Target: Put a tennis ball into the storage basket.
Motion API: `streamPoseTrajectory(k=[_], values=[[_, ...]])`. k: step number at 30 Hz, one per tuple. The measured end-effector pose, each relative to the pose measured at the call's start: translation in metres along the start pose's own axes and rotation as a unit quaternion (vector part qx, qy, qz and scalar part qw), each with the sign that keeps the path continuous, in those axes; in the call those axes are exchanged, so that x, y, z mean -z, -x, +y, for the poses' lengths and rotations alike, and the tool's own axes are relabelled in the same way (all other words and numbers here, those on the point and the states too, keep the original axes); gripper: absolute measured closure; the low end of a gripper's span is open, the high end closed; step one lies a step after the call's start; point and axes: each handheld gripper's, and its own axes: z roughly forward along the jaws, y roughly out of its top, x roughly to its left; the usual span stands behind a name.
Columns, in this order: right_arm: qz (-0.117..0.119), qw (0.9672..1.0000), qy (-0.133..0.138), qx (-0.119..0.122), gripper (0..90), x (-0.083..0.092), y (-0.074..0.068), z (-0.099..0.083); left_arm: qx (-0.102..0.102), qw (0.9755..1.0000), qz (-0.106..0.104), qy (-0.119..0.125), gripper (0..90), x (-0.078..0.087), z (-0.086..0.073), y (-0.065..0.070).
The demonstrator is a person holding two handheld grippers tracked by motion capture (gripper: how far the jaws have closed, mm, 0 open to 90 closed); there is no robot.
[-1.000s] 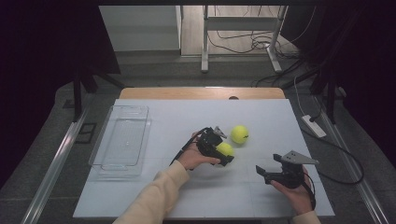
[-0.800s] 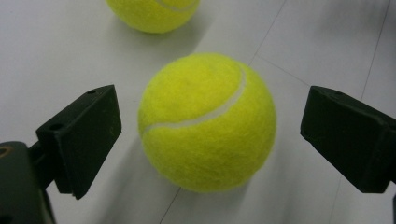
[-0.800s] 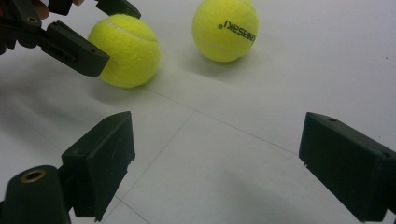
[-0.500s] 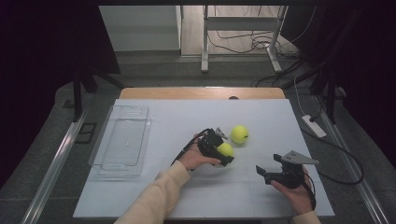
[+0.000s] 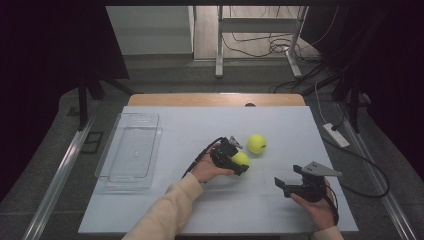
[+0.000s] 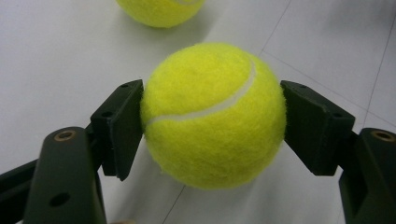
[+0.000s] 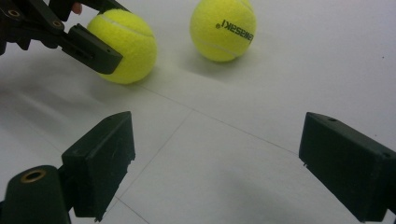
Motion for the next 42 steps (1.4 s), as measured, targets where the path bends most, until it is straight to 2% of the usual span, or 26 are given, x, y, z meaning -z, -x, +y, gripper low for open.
streamPoseTrajectory(k=[14, 33, 42], values=[[-0.002, 1.0, 0.003, 0.003, 10.8, -0.001, -0.004, 0.001, 0.01, 0.9992, 0.005, 0.039, 27.3, 0.027, -0.01, -0.004], [-0.008, 1.0, 0.004, 0.004, 10.9, -0.002, -0.007, 0.001, 0.007, 0.9974, 0.014, 0.07, 27.2, 0.055, -0.026, -0.002], [-0.013, 0.9999, 0.0, 0.003, 11.0, -0.004, -0.008, 0.0, 0.012, 0.9962, 0.02, 0.084, 27.2, 0.071, -0.041, -0.008]])
